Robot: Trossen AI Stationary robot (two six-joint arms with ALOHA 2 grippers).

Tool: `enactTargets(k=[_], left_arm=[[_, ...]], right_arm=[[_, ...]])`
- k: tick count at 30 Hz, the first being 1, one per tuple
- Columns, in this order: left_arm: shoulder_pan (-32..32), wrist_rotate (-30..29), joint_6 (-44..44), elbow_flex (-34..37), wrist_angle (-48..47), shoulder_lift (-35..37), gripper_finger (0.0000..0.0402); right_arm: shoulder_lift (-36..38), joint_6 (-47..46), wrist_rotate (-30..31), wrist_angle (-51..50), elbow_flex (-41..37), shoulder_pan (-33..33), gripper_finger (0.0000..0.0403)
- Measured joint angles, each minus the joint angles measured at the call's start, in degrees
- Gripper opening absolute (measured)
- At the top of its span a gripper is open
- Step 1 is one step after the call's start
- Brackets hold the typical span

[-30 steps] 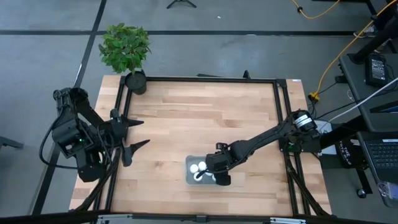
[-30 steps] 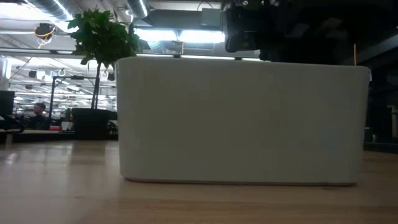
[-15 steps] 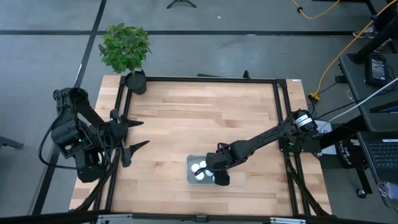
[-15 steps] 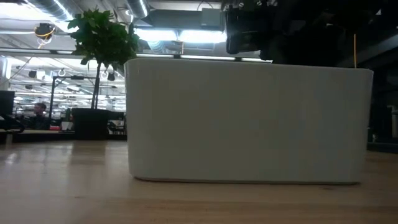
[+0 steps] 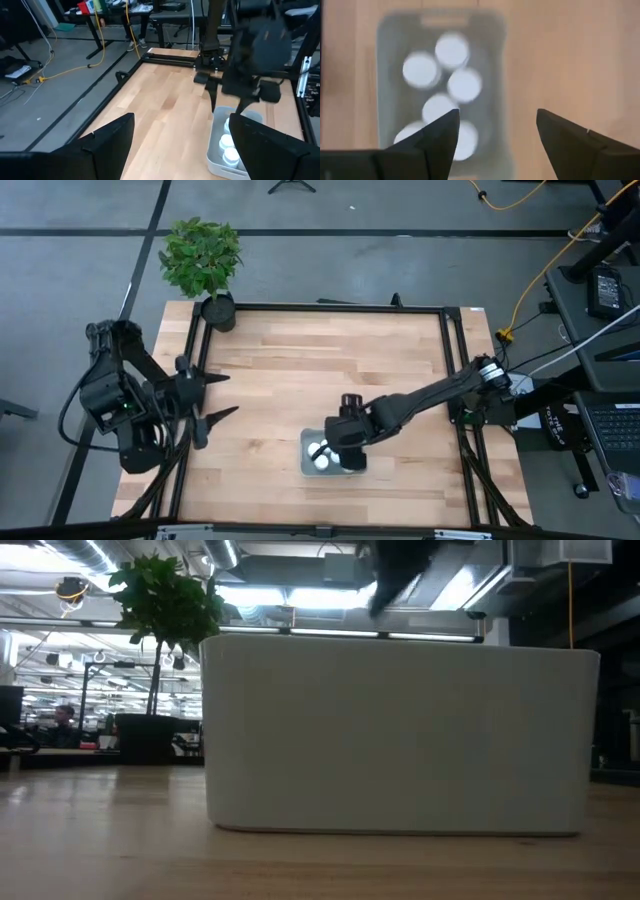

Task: Pick and place pill bottles into a basket
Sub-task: Return to Home Position

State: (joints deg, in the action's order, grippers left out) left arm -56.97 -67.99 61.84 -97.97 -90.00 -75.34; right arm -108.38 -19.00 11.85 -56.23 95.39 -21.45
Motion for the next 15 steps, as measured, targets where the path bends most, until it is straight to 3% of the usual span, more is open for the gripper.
enactTargets(k=[5,10,13,15], left_arm=[[0.00,-1.30,-2.64,0.00,0.02,3.43,0.0317],[0.00,-3.77,-5.24,5.38,0.07,13.09,0.0317],[0.27,-4.56,-1.83,13.89,0.05,22.14,0.0317],[0.82,-4.36,2.69,20.65,-0.10,29.09,0.0317]], right_arm=[[5.69,8.14,4.96,3.62,1.69,3.07,0.0265],[17.24,16.01,4.61,11.51,-6.31,12.34,0.0265],[26.57,21.16,-1.56,21.96,-16.61,19.87,0.0265],[33.34,22.08,-10.67,29.86,-24.81,26.08,0.0265]])
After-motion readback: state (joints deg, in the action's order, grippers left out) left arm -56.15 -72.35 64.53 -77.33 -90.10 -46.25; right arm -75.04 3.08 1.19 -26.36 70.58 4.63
